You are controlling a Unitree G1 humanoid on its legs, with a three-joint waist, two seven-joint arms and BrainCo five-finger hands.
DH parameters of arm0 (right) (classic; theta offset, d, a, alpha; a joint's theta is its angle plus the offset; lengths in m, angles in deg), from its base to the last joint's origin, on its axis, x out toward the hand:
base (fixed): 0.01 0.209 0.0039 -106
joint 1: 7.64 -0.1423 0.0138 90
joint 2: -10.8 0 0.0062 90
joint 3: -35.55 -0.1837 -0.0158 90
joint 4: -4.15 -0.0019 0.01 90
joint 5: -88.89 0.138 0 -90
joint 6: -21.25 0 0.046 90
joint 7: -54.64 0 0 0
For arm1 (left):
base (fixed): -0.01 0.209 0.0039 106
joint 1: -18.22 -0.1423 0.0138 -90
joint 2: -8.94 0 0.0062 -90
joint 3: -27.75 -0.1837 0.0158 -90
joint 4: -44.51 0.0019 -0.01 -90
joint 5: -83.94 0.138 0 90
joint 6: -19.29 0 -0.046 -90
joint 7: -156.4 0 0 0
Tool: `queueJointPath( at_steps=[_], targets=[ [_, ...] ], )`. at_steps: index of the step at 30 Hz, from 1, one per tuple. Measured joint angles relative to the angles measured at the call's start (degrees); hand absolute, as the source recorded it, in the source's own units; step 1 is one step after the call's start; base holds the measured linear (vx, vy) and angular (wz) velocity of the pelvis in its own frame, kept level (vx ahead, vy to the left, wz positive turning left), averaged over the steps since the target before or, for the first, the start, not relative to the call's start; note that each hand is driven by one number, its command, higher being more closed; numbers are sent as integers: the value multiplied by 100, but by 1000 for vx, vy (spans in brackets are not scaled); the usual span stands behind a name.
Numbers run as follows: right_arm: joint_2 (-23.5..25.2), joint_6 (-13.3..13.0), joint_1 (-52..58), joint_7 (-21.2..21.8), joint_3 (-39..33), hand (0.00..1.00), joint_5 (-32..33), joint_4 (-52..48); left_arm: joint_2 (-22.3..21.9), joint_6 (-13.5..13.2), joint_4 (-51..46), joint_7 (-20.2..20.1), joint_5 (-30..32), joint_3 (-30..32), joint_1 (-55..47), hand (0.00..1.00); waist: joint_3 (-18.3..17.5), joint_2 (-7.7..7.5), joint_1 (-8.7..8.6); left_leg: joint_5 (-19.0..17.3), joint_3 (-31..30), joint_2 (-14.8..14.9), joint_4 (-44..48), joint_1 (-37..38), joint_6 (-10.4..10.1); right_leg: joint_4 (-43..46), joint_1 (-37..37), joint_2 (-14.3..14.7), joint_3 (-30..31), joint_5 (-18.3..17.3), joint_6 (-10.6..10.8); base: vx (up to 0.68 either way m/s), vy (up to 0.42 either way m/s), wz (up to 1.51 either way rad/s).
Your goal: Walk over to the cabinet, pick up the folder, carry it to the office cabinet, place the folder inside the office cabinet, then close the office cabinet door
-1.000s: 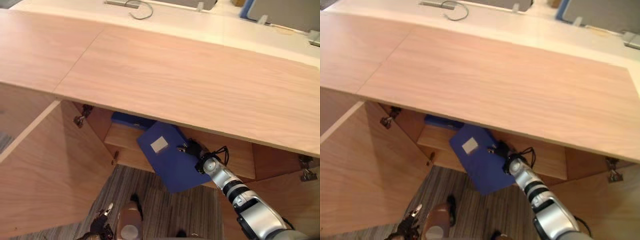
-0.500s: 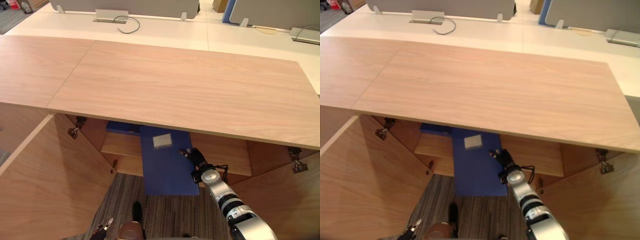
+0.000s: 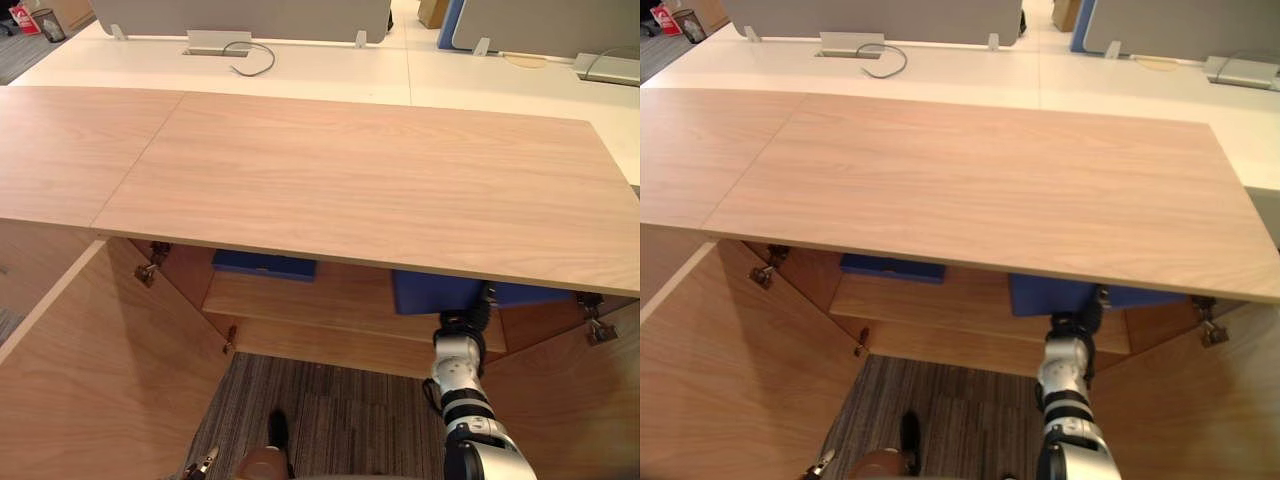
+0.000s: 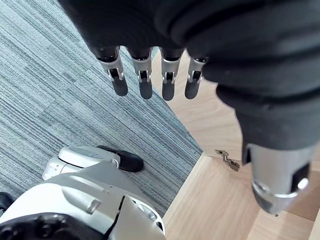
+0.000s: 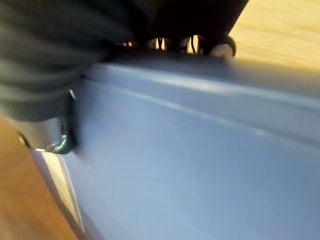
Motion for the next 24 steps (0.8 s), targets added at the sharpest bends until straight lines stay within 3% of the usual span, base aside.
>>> queueJointPath(
  at_steps=[3, 4, 7, 10, 16, 19, 24],
  targets=[
    [26, -154, -655, -304, -400, 100, 313, 39, -22, 8, -257, 58, -37, -8, 63, 0, 214, 90, 44, 16, -83, 78, 233, -344, 23, 89, -225, 37, -25, 43, -30, -57, -6, 11],
    [-37, -280, -1225, -522, -611, 100, 348, 39, -44, 4, -468, 142, -113, -11, 203, 0, 466, 161, 75, -17, -231, 177, 611, -754, 18, 354, -509, 41, -84, 27, -59, -159, -24, 15],
    [-223, -307, -2025, -815, -882, 100, 511, 22, -155, -11, -757, 268, -278, -49, 484, 0, 933, 336, 195, -411, -369, 369, 1579, -1478, 105, 1259, -1108, -81, -158, -301, -138, -198, 4, 17],
    [-270, -305, -2412, -997, -1039, 100, 579, -84, -170, -21, -974, 350, -345, -102, 635, 0, 1130, 389, 179, -995, -615, 344, 2912, -2351, 189, 2678, -1826, -486, -269, -1001, -114, -144, 34, 35],
    [-488, -213, -3248, -1339, -1015, 100, 763, -142, -119, -45, -1436, 475, -350, 9, 695, 0, 1444, 474, 177, -1834, -864, 195, 5018, -3848, 269, 4989, -3046, -1278, -239, -2073, -12, -157, 28, 31],
    [-701, -132, -3589, -1432, -990, 100, 804, -138, -117, -42, -1432, 566, -403, 106, 777, 0, 1545, 484, 246, -2160, -924, 161, 5909, -4433, 316, 5903, -3484, -1591, -170, -2468, 59, -96, 2, 17],
    [-1012, -92, -3864, -1503, -972, 100, 969, -137, -124, -39, -1462, 640, -497, 109, 877, 0, 1613, 505, 306, -2415, -955, 29, 6641, -4972, 305, 6734, -3881, -1979, -145, -2835, 130, -50, 41, 16]
  ],
)
